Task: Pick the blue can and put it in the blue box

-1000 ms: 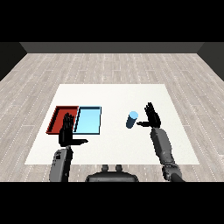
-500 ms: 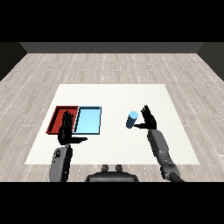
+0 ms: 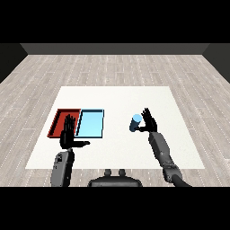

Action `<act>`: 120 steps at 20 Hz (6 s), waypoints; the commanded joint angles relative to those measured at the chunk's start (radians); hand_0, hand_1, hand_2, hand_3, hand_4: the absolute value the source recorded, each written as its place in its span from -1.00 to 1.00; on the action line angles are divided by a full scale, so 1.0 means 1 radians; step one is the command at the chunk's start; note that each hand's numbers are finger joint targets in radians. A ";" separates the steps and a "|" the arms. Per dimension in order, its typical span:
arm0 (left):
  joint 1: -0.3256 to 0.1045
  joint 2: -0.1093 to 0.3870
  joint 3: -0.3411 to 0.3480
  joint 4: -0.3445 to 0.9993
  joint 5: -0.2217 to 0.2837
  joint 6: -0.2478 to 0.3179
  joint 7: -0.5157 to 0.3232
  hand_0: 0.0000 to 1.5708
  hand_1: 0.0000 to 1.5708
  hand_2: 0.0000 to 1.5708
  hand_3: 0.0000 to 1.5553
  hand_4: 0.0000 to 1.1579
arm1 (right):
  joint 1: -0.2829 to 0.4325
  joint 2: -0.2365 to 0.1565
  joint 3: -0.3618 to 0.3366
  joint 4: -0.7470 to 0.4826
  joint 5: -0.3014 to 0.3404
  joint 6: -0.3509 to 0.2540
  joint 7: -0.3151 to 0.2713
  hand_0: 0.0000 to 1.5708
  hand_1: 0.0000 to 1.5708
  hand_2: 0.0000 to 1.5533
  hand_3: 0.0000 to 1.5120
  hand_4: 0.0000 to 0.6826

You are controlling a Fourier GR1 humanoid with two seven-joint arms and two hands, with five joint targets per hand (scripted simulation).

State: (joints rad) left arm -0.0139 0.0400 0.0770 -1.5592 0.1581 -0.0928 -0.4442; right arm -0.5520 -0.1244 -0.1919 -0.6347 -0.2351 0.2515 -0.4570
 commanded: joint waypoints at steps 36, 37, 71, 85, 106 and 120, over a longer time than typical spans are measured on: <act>-0.001 0.010 0.018 -0.037 0.018 0.008 0.017 -1.00 -1.00 -1.00 -1.00 -1.00 | -0.245 0.006 -0.003 0.368 0.089 -0.126 -0.077 0.95 0.95 0.91 0.92 0.71; 0.013 0.008 0.011 -0.024 0.001 0.007 -0.006 -1.00 -1.00 -1.00 -1.00 -1.00 | -0.230 0.064 0.010 0.355 0.100 -0.206 -0.075 0.98 0.98 0.91 0.91 0.89; -0.131 -0.040 -0.229 0.083 -0.060 0.117 0.151 -1.00 -1.00 -1.00 -1.00 -1.00 | 0.001 0.122 0.292 -0.414 0.071 -0.331 0.098 0.82 0.82 0.86 0.88 0.93; -0.270 -0.040 -0.373 0.296 0.012 0.241 0.118 -1.00 -1.00 -1.00 -1.00 -1.00 | 0.114 0.124 0.464 -0.572 0.058 -0.423 0.115 0.80 0.80 0.86 0.87 0.93; -0.429 -0.040 -0.550 0.505 0.197 0.396 0.084 -1.00 -1.00 -1.00 -1.00 -1.00 | 0.094 0.124 0.552 -0.634 0.079 -0.444 0.147 0.78 0.78 0.85 0.85 0.93; -0.438 -0.040 -0.577 0.546 0.222 0.358 0.000 -1.00 -1.00 -1.00 -1.00 -1.00 | -0.030 0.124 0.634 -0.601 0.053 -0.510 0.230 0.77 0.77 0.85 0.83 0.82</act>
State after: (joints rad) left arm -0.4520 0.0005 -0.4903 -1.0282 0.3642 0.2769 -0.4099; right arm -0.5061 -0.0001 0.4464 -1.2777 -0.1912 -0.2663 -0.2668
